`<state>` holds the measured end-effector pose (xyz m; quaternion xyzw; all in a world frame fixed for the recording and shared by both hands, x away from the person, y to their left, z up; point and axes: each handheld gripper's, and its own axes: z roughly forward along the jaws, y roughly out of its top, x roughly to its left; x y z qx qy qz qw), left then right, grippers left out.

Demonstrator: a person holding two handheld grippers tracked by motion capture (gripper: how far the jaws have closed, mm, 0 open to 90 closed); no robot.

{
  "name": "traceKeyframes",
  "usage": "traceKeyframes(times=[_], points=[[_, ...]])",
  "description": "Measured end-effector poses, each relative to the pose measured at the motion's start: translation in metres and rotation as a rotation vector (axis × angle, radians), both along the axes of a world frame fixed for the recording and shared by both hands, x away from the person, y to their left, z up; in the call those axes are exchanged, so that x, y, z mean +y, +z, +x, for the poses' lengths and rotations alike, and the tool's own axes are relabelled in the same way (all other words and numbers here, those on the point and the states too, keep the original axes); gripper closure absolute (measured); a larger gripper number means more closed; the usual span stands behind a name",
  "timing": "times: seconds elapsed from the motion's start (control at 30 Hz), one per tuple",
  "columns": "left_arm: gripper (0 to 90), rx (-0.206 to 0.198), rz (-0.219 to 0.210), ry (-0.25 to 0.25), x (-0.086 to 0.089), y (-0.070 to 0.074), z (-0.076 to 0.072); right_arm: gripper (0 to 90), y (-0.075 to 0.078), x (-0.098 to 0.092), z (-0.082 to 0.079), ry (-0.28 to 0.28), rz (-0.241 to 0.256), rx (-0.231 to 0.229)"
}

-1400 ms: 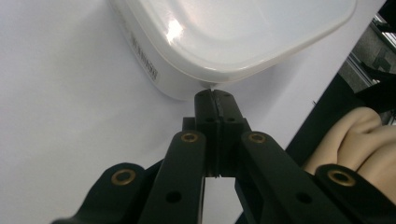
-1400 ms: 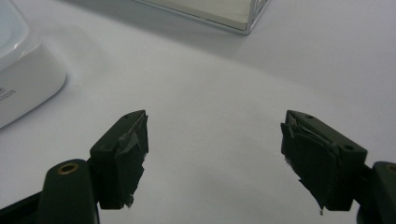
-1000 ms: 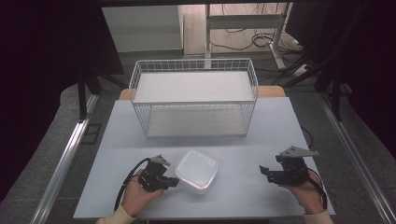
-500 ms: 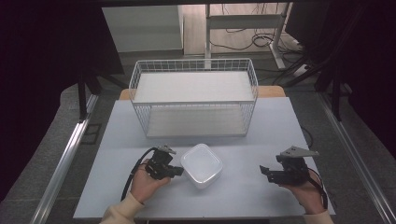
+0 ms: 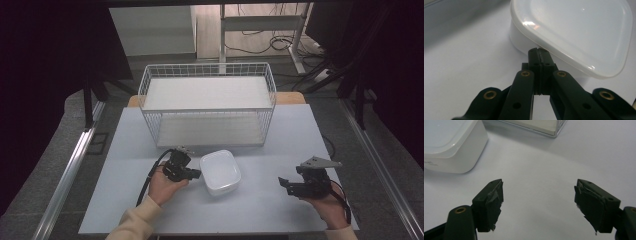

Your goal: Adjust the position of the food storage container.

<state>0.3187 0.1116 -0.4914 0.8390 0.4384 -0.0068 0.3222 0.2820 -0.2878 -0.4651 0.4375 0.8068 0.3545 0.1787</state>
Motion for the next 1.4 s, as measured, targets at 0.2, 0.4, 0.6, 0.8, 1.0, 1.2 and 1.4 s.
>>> traceKeyframes(times=[0.2,0.4,0.6,0.8,1.0,1.2,1.4], points=[[90.0,-0.005,0.003,0.002,-0.009,0.0,0.009,23.0,0.0,0.0,0.0,-0.001,-0.001,0.001],[90.0,-0.012,-0.011,0.001,-0.019,0.002,0.019,23.0,0.0,0.0,0.0,0.0,-0.001,0.001],[90.0,-0.019,-0.01,-0.003,-0.019,0.001,0.022,23.0,-0.001,-0.001,0.0,-0.003,-0.003,0.0],[90.0,-0.066,-0.038,0.023,-0.002,0.016,0.01,23.0,0.001,-0.001,-0.001,-0.003,0.001,-0.003],[67.1,-0.128,-0.092,0.059,0.018,0.034,-0.012,23.0,0.001,0.0,-0.001,-0.004,0.002,-0.005],[39.1,-0.139,-0.158,0.094,0.035,0.039,-0.032,23.0,0.001,0.004,-0.001,0.007,0.004,-0.007],[33.1,-0.143,-0.183,0.136,0.049,0.041,-0.034,23.0,0.001,0.007,-0.002,0.026,0.014,-0.01]])
